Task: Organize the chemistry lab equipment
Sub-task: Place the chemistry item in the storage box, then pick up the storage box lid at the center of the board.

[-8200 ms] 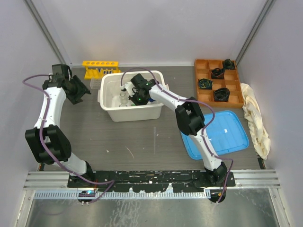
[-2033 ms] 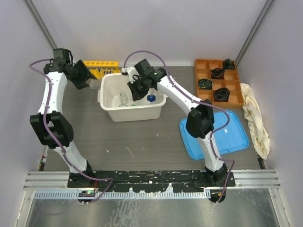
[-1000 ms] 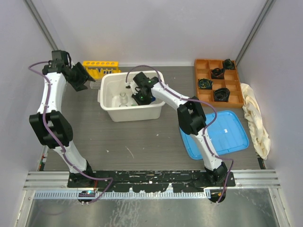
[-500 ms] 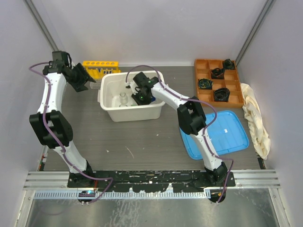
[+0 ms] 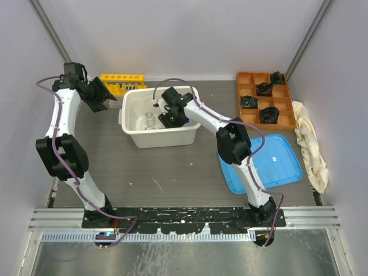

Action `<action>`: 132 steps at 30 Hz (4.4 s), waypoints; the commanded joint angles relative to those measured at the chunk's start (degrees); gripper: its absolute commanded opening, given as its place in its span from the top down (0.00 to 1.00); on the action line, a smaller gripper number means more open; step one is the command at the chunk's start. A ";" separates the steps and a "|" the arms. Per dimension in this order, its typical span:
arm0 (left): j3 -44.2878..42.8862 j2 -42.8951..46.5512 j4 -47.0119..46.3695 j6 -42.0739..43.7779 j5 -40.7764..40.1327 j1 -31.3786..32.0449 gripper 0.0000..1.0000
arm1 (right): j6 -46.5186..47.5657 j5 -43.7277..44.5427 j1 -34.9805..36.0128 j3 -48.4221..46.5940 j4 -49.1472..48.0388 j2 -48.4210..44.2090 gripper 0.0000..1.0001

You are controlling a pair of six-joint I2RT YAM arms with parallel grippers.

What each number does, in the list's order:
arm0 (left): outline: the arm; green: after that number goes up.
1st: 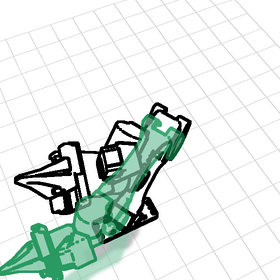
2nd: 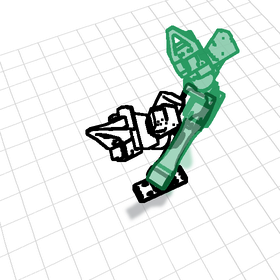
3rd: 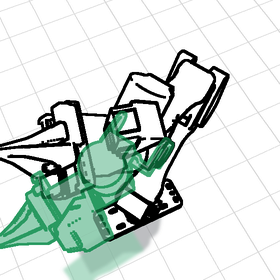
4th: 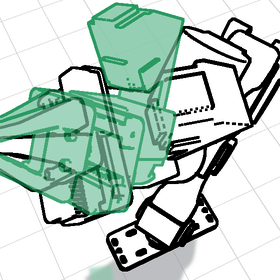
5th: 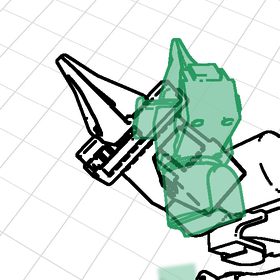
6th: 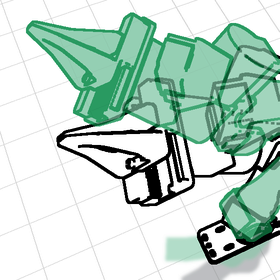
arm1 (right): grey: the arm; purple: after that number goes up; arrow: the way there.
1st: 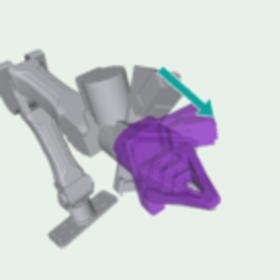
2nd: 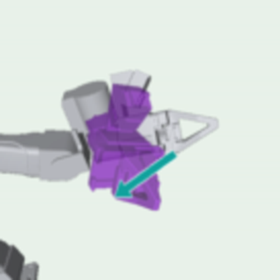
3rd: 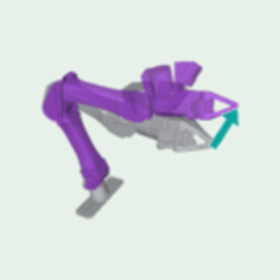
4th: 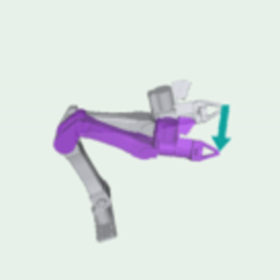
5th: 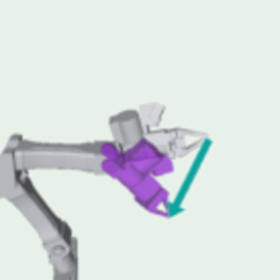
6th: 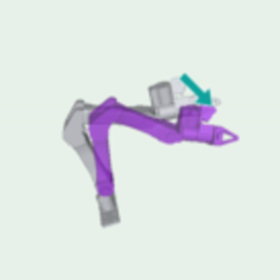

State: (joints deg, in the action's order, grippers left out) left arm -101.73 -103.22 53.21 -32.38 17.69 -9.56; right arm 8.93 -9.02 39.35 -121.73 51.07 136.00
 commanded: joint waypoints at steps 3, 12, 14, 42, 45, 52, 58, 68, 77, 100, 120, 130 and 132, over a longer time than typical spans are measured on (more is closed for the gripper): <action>-0.07 3.53 -1.17 -0.33 2.15 -0.54 0.40 | -0.49 2.91 0.08 -0.50 0.75 -8.53 0.50; 0.52 4.77 -1.22 -0.74 2.62 -0.55 0.39 | -3.04 6.39 -0.05 -6.51 0.57 -12.90 0.48; 0.93 5.38 -1.44 -1.07 2.67 -0.54 0.39 | -4.08 8.57 -0.13 -8.40 0.36 -14.40 0.48; 17.28 26.52 -14.84 -2.07 4.11 21.26 0.40 | -32.69 24.79 -5.97 37.00 5.31 -57.95 0.51; 21.17 29.86 -14.89 -1.54 4.49 25.34 0.40 | -35.04 22.63 -5.96 47.45 3.52 -63.95 0.50; 36.33 42.75 -18.36 -2.16 -0.43 36.48 0.40 | -39.85 18.35 -5.91 72.75 -8.81 -78.11 0.51; 48.19 49.36 -23.98 -4.13 -7.28 47.31 0.40 | -42.68 18.72 -5.15 85.66 -18.63 -85.30 0.52; 53.25 45.48 -31.41 -8.36 -7.34 50.43 0.40 | -38.65 19.95 -5.17 84.06 -26.57 -72.58 0.50; 55.01 45.33 -32.43 -8.02 -7.05 50.64 0.40 | -38.66 19.75 -5.16 87.08 -29.03 -68.11 0.53; 58.87 47.84 -34.52 -9.97 -7.31 50.78 0.39 | -40.16 18.13 -5.16 76.06 -15.00 -78.45 0.99; 65.31 48.24 -58.68 -21.46 -5.71 54.02 0.34 | -36.29 11.80 -5.11 50.14 -24.00 -98.55 0.99; 81.60 34.11 -118.65 -51.44 -5.80 55.82 0.13 | -33.85 3.71 -5.18 39.71 -33.50 -91.23 0.99; 81.17 27.37 -129.89 -55.68 -5.72 56.78 0.13 | -34.64 0.37 -5.11 37.30 -35.27 -89.04 0.99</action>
State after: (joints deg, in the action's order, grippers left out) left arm -19.20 -67.02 -41.87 -75.44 11.51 45.52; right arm -26.89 -1.69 34.04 -78.35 26.11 44.16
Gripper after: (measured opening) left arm 0.863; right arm 0.036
